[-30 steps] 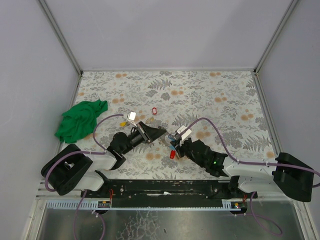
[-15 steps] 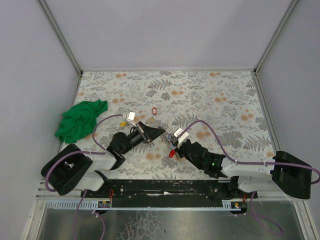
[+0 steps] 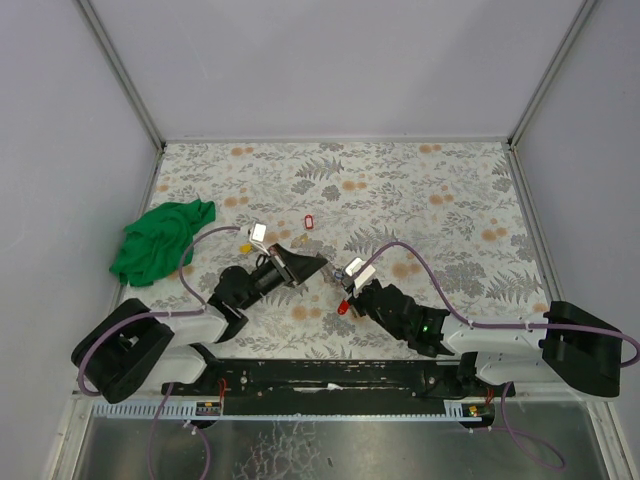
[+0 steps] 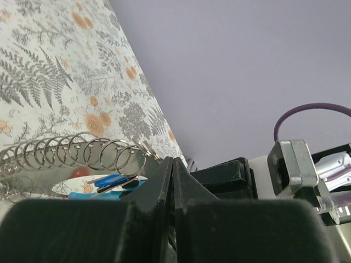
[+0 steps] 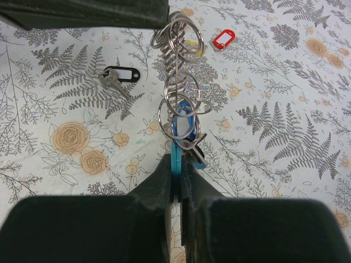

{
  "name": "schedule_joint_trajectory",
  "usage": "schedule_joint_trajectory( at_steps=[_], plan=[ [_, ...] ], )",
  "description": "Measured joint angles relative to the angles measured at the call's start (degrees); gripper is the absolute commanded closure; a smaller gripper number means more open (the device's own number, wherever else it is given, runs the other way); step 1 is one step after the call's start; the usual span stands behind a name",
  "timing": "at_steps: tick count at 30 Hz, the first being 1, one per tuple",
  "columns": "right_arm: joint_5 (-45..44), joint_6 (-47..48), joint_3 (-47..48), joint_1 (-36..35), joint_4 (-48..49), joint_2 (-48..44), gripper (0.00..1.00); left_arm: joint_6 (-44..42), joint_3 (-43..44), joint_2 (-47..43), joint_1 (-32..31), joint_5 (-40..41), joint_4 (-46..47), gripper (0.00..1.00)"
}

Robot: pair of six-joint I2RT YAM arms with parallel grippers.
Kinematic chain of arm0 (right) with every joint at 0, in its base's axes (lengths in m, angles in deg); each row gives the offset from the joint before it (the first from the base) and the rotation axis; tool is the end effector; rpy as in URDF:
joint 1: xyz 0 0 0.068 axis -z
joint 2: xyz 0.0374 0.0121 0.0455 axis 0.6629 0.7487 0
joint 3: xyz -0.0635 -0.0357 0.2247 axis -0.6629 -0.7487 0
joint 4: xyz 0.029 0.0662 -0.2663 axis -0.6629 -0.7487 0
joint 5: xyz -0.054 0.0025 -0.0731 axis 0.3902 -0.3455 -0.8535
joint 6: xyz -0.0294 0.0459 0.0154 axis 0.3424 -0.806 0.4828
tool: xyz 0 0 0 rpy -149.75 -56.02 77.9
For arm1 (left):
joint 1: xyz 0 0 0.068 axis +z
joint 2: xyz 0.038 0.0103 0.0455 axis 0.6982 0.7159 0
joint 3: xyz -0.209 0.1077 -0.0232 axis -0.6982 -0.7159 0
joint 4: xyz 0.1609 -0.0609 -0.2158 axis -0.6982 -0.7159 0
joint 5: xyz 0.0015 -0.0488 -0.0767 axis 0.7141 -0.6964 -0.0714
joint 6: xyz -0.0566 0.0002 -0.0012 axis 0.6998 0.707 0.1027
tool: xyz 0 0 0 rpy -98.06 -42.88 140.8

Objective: Put the keys on the keyring

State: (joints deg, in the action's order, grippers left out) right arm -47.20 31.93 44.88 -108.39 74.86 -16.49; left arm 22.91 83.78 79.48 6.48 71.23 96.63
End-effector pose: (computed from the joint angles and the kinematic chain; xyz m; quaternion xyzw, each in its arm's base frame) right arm 0.1192 0.2359 0.1516 -0.3068 0.7091 0.1947 0.6043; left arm 0.1853 -0.1550 0.1404 -0.0561 0.6624 -0.6163 0.4221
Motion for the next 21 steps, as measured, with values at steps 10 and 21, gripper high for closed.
schedule_joint_trajectory(
  at_steps=[10,21],
  plan=[
    [0.07,0.66,0.00,-0.13,-0.04,0.02,1.00,-7.37,0.07,-4.96,0.31,-0.68,-8.52,0.70],
    [-1.11,9.53,0.07,-0.26,-1.18,-0.22,1.00,-11.65,5.18,-17.03,1.97,-1.70,-27.10,0.61]
  ],
)
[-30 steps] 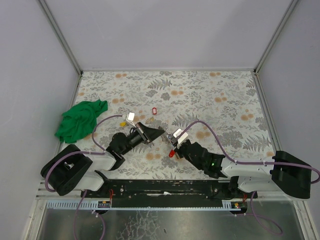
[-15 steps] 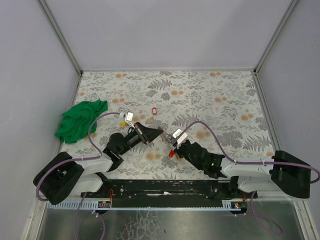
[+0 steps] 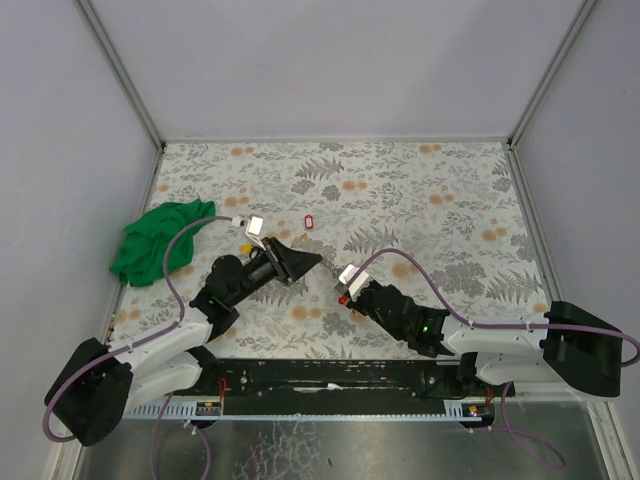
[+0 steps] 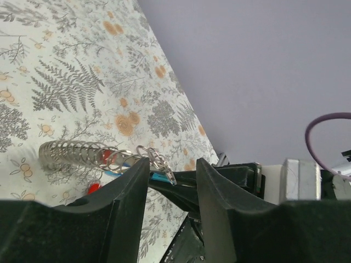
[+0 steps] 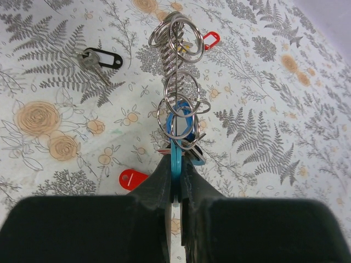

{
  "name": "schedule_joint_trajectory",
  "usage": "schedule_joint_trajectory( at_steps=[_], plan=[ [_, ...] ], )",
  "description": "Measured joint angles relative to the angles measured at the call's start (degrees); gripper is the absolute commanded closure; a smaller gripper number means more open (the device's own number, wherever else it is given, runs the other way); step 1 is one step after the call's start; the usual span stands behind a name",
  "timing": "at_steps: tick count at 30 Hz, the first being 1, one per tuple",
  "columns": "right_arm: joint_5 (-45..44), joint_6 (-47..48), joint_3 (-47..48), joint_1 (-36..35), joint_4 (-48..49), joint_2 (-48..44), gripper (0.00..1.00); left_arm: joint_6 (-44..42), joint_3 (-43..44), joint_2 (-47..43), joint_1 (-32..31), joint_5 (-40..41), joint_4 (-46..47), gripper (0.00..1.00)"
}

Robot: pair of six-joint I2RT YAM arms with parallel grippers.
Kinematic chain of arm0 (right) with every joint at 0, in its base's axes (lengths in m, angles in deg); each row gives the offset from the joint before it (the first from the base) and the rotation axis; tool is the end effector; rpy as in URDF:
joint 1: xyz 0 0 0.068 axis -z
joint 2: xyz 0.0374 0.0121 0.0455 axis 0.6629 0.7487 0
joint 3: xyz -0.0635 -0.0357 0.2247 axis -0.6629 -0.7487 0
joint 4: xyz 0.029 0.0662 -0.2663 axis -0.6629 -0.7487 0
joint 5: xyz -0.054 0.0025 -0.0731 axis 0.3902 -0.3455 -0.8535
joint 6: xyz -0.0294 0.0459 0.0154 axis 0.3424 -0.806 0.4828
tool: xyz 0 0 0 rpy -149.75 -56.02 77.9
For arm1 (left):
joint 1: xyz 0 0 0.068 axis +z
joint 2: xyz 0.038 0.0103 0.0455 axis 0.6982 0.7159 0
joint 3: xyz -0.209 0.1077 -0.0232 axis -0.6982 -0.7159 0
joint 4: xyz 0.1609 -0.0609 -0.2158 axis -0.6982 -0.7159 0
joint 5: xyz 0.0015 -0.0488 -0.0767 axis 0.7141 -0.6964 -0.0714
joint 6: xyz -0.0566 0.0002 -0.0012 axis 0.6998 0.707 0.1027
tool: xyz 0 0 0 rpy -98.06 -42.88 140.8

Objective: Put the keys on the keyring

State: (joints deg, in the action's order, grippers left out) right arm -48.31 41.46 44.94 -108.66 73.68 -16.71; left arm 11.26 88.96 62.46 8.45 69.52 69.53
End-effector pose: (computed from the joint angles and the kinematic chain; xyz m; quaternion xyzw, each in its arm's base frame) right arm 0.1184 0.2355 0.1507 -0.3647 0.6855 0.1344 0.6157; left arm 0.1929 -0.1516 0.1832 0.0036 0.6954 -0.5514 0.4608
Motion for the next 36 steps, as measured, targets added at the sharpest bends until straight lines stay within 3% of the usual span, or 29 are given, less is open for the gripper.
schedule_joint_trajectory(
  at_steps=[11,19,29,36],
  plan=[
    [-0.24,9.05,-0.02,0.00,-0.79,0.28,1.00,-0.35,3.78,5.84,1.46,-5.51,-6.14,0.58],
    [0.79,14.95,-0.02,0.00,-1.49,0.42,1.00,-6.64,11.10,6.49,4.50,-10.99,-16.09,0.58],
    [1.70,18.80,-0.02,0.00,-2.58,0.42,1.00,-11.93,17.97,12.20,5.53,-21.03,-26.34,0.62],
    [1.84,19.98,-0.02,-0.11,-3.04,0.39,1.00,-13.81,19.85,12.35,5.66,-23.17,-32.44,0.62]
  ],
)
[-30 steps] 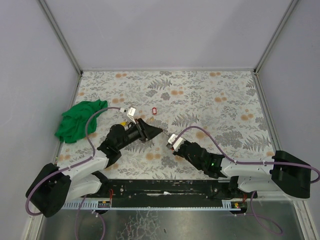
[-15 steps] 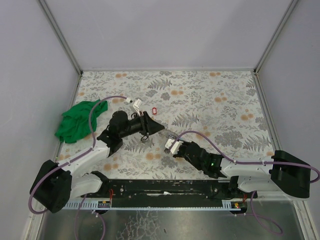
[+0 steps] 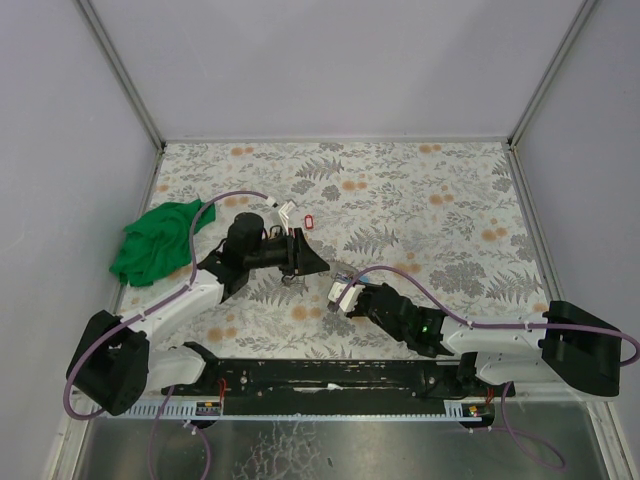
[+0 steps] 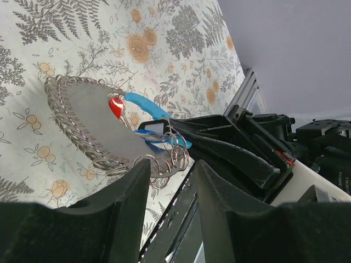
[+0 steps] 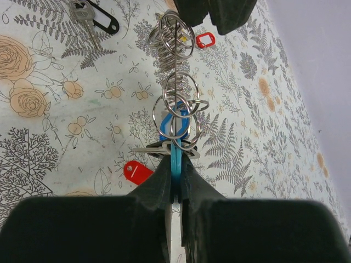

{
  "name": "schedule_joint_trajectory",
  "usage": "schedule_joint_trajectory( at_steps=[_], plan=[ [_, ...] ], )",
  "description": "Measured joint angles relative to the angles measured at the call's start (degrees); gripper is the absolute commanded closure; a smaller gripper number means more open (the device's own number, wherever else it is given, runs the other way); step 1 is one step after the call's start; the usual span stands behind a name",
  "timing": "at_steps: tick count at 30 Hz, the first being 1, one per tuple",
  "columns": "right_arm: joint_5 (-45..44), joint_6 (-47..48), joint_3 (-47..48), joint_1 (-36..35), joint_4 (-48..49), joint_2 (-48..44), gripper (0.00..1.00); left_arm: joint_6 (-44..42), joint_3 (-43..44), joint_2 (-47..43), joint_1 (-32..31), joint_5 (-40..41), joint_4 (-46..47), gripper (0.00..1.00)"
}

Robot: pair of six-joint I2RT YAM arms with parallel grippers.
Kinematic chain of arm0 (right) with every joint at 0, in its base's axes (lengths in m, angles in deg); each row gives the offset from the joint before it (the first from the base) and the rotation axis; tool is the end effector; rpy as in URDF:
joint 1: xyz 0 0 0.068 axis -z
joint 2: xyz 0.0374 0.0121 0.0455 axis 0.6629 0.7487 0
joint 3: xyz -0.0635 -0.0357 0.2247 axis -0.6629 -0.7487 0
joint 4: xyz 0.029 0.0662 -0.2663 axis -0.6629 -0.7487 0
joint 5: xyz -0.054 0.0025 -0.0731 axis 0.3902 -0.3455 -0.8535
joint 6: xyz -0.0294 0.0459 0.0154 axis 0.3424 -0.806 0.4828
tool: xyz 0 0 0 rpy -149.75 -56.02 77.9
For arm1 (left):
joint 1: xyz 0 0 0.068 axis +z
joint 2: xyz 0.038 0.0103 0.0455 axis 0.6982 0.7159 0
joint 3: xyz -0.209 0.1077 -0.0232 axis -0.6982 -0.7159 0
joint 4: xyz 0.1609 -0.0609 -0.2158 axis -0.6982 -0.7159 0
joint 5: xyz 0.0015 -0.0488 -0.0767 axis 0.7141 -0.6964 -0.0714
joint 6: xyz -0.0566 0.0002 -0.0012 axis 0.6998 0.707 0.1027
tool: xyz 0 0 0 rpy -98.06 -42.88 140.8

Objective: Put the keys on the keyring

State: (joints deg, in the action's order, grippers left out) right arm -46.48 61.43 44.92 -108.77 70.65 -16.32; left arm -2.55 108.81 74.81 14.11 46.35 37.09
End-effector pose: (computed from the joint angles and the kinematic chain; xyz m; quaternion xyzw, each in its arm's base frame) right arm 0.1166 0.2354 0.1432 -0.5038 0.6141 0.0273 0.6069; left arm 0.2360 -0.1653 0.1926 0.1347 0.7977 -0.5123 0.2881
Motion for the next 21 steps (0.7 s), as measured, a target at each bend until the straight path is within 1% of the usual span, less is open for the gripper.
schedule_joint_trajectory(
  at_steps=[8,17,21],
  plan=[
    [0.00,0.72,0.00,-0.11,-0.35,0.00,1.00,-1.53,1.46,0.04,0.02,-0.37,-4.04,0.64],
    [-0.13,0.70,0.00,-0.13,-0.33,0.02,1.00,-2.27,1.79,-0.42,0.02,-2.58,-5.40,0.66],
    [-0.24,0.35,0.00,-0.13,-0.31,0.00,1.00,-2.25,1.60,-2.43,0.02,-2.29,-6.49,0.61]
  ],
)
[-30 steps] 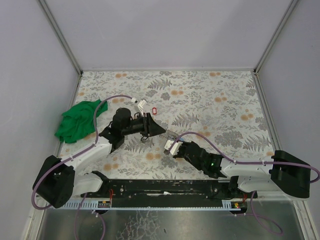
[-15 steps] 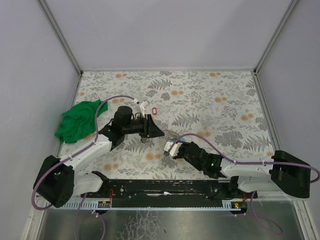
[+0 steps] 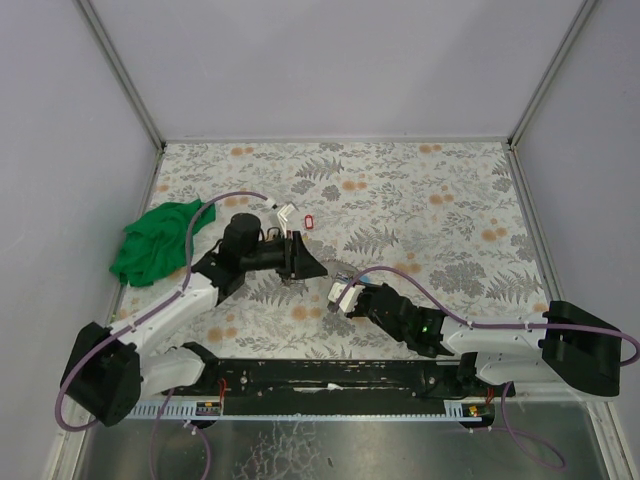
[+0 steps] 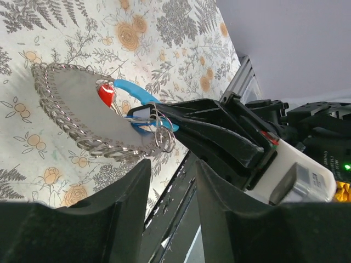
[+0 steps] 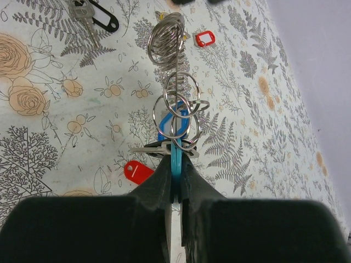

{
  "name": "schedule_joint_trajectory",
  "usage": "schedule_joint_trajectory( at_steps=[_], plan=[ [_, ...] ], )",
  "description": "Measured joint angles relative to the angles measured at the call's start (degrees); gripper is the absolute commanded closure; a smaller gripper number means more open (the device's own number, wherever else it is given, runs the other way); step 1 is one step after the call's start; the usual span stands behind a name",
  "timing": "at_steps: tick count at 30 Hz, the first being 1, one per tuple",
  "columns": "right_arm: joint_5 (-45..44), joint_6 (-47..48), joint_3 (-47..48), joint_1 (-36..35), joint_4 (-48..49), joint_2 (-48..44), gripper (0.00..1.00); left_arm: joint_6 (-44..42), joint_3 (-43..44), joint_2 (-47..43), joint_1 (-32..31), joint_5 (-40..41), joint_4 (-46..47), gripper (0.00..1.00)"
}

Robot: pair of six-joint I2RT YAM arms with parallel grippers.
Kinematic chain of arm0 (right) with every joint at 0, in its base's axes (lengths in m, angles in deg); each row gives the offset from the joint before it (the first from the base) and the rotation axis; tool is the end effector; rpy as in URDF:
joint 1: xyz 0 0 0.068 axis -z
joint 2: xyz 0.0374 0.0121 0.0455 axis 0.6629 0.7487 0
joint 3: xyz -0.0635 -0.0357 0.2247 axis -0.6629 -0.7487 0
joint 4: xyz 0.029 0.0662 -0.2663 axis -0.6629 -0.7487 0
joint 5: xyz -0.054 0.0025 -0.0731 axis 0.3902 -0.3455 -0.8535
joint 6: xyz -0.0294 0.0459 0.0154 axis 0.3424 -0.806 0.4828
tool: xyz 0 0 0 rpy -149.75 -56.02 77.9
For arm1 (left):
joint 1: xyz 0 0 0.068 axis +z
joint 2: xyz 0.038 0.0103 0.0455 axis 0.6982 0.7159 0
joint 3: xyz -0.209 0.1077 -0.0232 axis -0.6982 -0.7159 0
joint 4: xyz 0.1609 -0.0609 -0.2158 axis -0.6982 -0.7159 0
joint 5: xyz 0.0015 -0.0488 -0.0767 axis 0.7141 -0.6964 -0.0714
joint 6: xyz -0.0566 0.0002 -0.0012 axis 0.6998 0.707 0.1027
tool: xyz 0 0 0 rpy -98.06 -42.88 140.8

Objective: Put the keys on the keyring

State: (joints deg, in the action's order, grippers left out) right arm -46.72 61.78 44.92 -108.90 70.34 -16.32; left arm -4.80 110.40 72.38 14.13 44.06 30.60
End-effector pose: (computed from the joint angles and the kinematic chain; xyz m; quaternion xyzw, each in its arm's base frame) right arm 0.1161 0.2354 0.1427 -0.5067 0.6133 0.0235 0.6054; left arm 0.2304 -0.1633 0.2031 0.1542 0.8006 -0.5122 0.2702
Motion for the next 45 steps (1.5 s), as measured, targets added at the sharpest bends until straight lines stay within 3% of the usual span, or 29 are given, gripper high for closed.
schedule_joint_trajectory(
  at_steps=[7,17,27,33,45],
  plan=[
    [-1.22,-3.04,0.00,0.00,0.48,0.00,1.00,3.17,-6.16,-9.64,0.00,4.72,4.33,0.60],
    [-3.91,-10.34,0.42,0.00,2.14,1.03,1.00,16.06,-24.44,-12.33,0.00,10.95,27.10,0.58],
    [-5.20,-14.05,1.31,0.00,4.11,3.10,1.00,28.96,-31.06,-1.20,-0.09,16.15,54.84,0.59],
    [-5.84,-15.72,2.34,0.00,4.85,4.68,1.00,32.96,-31.04,6.12,-0.79,18.12,65.26,0.60],
    [-5.90,-16.20,2.82,0.00,5.68,5.55,1.00,38.03,-29.35,16.63,-2.34,20.02,75.73,0.62]
  ],
)
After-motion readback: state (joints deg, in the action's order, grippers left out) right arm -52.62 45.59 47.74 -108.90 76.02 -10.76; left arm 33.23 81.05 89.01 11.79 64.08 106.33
